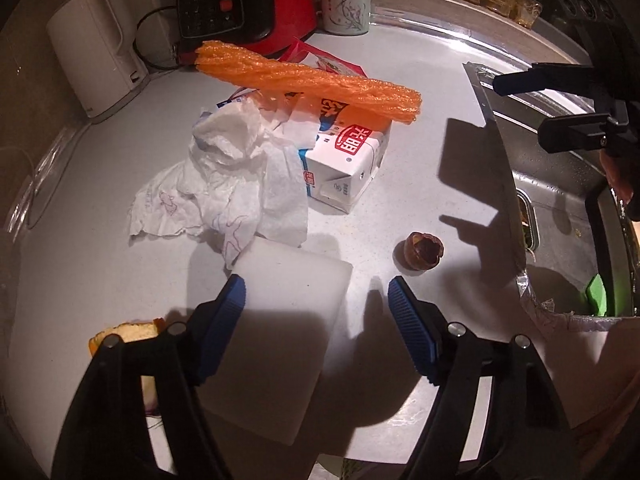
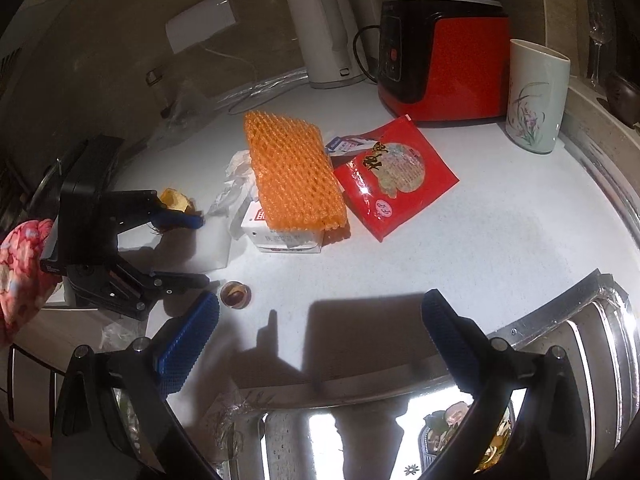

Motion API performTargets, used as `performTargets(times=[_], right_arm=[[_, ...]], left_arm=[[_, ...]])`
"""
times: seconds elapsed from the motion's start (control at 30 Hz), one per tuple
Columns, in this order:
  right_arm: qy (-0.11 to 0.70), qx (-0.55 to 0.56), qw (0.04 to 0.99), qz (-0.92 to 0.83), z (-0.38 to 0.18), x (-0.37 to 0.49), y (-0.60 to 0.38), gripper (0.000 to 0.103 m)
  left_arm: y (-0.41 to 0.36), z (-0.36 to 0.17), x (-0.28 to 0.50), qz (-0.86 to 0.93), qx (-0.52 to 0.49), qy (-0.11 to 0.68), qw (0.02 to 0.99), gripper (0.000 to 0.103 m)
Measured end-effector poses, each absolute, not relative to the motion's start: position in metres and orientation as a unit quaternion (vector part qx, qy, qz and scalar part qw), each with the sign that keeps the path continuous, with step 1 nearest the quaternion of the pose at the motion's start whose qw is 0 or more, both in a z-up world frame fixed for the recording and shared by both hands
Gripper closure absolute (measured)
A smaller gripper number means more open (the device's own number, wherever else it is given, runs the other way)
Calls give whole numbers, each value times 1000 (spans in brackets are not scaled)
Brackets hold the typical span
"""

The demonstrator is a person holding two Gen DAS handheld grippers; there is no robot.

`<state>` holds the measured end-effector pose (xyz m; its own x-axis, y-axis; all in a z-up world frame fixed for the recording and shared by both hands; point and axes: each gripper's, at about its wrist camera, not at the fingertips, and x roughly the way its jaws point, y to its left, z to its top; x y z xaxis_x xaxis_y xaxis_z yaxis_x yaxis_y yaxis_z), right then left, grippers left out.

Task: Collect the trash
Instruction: 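Move both tools back over the counter toward the remaining trash, then close the left tool on the white cutting board while the right tool grasps the brown shell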

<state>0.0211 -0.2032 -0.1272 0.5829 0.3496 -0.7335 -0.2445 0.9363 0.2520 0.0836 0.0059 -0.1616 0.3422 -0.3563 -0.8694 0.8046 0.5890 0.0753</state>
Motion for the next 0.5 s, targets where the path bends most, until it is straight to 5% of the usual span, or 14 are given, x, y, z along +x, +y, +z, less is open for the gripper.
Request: performTargets(times=[0.07, 0.2, 0.33, 0.5], right_arm=[[426, 62, 886, 172, -129, 24, -201, 3], [429, 54, 882, 187, -133, 26, -192, 3], [433, 49, 877, 203, -138, 26, -183, 3], [434, 43, 873, 218, -140, 25, -173, 3]], left_arm=[[7, -161, 82, -362, 269, 422, 787, 52], [11, -158, 85, -361, 261, 433, 784, 57], [5, -151, 84, -376, 260, 431, 778, 77], [4, -150, 82, -377, 277, 434, 770, 78]])
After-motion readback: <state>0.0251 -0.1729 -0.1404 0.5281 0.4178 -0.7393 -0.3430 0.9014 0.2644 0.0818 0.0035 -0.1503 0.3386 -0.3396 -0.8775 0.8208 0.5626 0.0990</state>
